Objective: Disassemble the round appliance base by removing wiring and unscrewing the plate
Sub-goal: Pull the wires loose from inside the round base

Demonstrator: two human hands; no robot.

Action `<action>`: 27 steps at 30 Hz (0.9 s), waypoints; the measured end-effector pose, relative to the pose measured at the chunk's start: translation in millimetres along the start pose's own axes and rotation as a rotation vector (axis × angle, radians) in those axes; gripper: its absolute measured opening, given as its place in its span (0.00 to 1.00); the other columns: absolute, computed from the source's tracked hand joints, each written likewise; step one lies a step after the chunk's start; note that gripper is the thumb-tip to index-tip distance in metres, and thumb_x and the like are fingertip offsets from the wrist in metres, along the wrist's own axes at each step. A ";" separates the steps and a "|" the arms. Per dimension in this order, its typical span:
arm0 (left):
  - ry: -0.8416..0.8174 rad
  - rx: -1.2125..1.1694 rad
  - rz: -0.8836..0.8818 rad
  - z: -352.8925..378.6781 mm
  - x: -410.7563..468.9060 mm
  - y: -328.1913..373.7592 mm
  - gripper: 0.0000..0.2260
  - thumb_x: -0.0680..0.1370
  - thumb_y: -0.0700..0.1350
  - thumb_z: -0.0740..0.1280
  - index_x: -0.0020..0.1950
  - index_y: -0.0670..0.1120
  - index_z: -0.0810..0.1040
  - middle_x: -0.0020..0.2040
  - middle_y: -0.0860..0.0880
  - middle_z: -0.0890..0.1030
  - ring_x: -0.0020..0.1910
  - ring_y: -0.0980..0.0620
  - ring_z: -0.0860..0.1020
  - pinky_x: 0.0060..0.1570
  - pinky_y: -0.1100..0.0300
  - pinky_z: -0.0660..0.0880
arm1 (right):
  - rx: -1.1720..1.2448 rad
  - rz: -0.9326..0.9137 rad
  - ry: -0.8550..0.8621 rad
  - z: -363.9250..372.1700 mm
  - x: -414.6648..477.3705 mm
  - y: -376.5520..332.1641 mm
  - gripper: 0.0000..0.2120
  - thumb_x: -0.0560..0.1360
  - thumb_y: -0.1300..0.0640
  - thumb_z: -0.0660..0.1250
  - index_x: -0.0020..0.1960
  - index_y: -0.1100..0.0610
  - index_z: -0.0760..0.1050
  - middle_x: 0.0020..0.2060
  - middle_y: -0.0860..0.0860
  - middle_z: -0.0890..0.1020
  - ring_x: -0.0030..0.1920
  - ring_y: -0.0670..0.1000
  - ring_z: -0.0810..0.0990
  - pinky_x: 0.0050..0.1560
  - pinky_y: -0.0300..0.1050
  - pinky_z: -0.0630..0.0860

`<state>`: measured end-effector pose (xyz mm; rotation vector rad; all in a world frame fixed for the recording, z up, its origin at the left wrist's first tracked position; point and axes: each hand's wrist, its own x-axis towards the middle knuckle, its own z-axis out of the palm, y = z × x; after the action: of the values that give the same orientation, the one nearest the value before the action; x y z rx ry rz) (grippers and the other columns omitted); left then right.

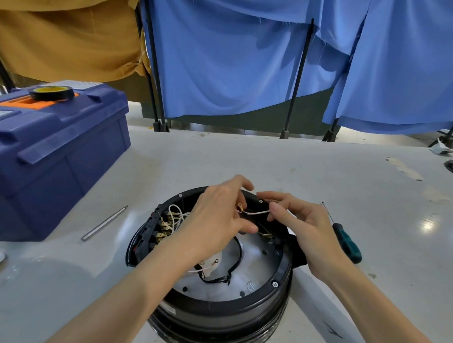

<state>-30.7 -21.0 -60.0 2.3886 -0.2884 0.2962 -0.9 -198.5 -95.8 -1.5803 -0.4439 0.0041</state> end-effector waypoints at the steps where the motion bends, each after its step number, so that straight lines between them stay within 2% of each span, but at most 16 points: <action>1: -0.008 -0.017 -0.038 -1.1 -0.5 -3.3 0.21 0.67 0.44 0.78 0.56 0.51 0.75 0.41 0.55 0.79 0.36 0.57 0.79 0.43 0.60 0.76 | -0.017 0.002 0.009 -0.4 0.8 -0.8 0.12 0.77 0.61 0.67 0.36 0.66 0.78 0.55 0.47 0.84 0.54 0.48 0.83 0.50 0.41 0.80; 5: 0.024 -0.001 -0.072 -1.7 -3.4 -11.9 0.09 0.71 0.42 0.74 0.48 0.50 0.80 0.40 0.55 0.81 0.39 0.61 0.79 0.45 0.64 0.76 | -0.027 -0.001 0.008 -0.7 2.3 -2.5 0.13 0.77 0.63 0.67 0.34 0.66 0.76 0.52 0.48 0.84 0.48 0.46 0.84 0.46 0.37 0.80; 8: 0.084 0.009 -0.067 -3.9 -3.3 -13.4 0.03 0.72 0.42 0.73 0.43 0.49 0.81 0.42 0.54 0.81 0.42 0.57 0.79 0.48 0.58 0.77 | -0.039 -0.012 0.036 -2.2 2.0 -3.9 0.14 0.76 0.64 0.67 0.32 0.63 0.77 0.48 0.50 0.85 0.45 0.45 0.83 0.43 0.32 0.77; 10: 0.099 0.015 -0.070 -4.1 -3.7 -12.7 0.02 0.72 0.43 0.74 0.41 0.49 0.82 0.42 0.53 0.81 0.42 0.56 0.79 0.48 0.58 0.76 | -0.045 -0.022 0.056 -2.0 1.4 -4.9 0.14 0.76 0.63 0.68 0.32 0.59 0.79 0.45 0.50 0.85 0.44 0.43 0.83 0.43 0.29 0.75; 13: 0.146 0.015 -0.055 -3.9 -2.6 -11.4 0.01 0.72 0.41 0.73 0.40 0.46 0.84 0.41 0.51 0.81 0.41 0.54 0.77 0.44 0.62 0.72 | -0.068 -0.009 0.059 -0.1 0.7 -6.8 0.09 0.75 0.59 0.69 0.38 0.55 0.84 0.41 0.49 0.85 0.43 0.44 0.83 0.43 0.32 0.76; 15: 0.170 0.006 -0.038 -3.7 -0.4 -9.4 0.01 0.72 0.39 0.73 0.40 0.44 0.84 0.40 0.49 0.82 0.40 0.52 0.77 0.43 0.59 0.72 | -0.122 -0.006 0.042 1.6 0.0 -9.2 0.05 0.74 0.54 0.71 0.42 0.53 0.85 0.41 0.48 0.85 0.46 0.48 0.83 0.46 0.39 0.78; 17: 0.146 0.008 -0.010 -2.7 1.2 -6.9 0.01 0.71 0.39 0.73 0.40 0.43 0.84 0.39 0.49 0.82 0.40 0.51 0.77 0.43 0.58 0.72 | -0.244 -0.049 0.016 4.4 -0.2 -11.4 0.04 0.73 0.55 0.72 0.41 0.52 0.85 0.42 0.46 0.85 0.51 0.48 0.81 0.51 0.45 0.74; 19: 0.121 0.007 0.026 -2.4 1.7 -6.0 0.01 0.71 0.39 0.74 0.40 0.44 0.84 0.39 0.50 0.81 0.39 0.53 0.77 0.42 0.62 0.70 | -0.306 -0.063 0.020 6.3 -0.8 -12.1 0.05 0.72 0.57 0.73 0.38 0.53 0.85 0.41 0.45 0.85 0.53 0.47 0.79 0.52 0.45 0.72; 22: 0.103 -0.037 0.007 -9.2 3.1 -10.0 0.03 0.69 0.40 0.76 0.39 0.47 0.84 0.37 0.53 0.81 0.38 0.57 0.78 0.41 0.68 0.71 | -0.375 0.003 0.063 5.9 -2.3 -17.0 0.07 0.72 0.55 0.73 0.35 0.53 0.83 0.45 0.46 0.81 0.53 0.46 0.79 0.55 0.36 0.69; 24: 0.035 -0.043 -0.027 -16.8 4.0 -12.4 0.05 0.68 0.41 0.76 0.40 0.50 0.84 0.37 0.53 0.83 0.39 0.57 0.80 0.43 0.64 0.76 | -0.462 0.017 0.069 7.4 -0.9 -20.8 0.09 0.72 0.52 0.73 0.34 0.51 0.82 0.48 0.47 0.79 0.50 0.38 0.76 0.49 0.24 0.64; 27: -0.076 0.105 -0.065 -27.7 7.0 -18.0 0.08 0.69 0.41 0.76 0.45 0.51 0.85 0.39 0.52 0.84 0.40 0.56 0.81 0.44 0.62 0.76 | -0.563 -0.007 0.140 11.0 3.9 -23.0 0.11 0.73 0.49 0.71 0.32 0.48 0.79 0.46 0.47 0.77 0.44 0.31 0.72 0.43 0.20 0.63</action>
<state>-22.6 9.8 -49.0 2.5116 -0.2344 0.1945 -6.7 -187.0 -73.4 -2.1154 -0.3558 -0.2554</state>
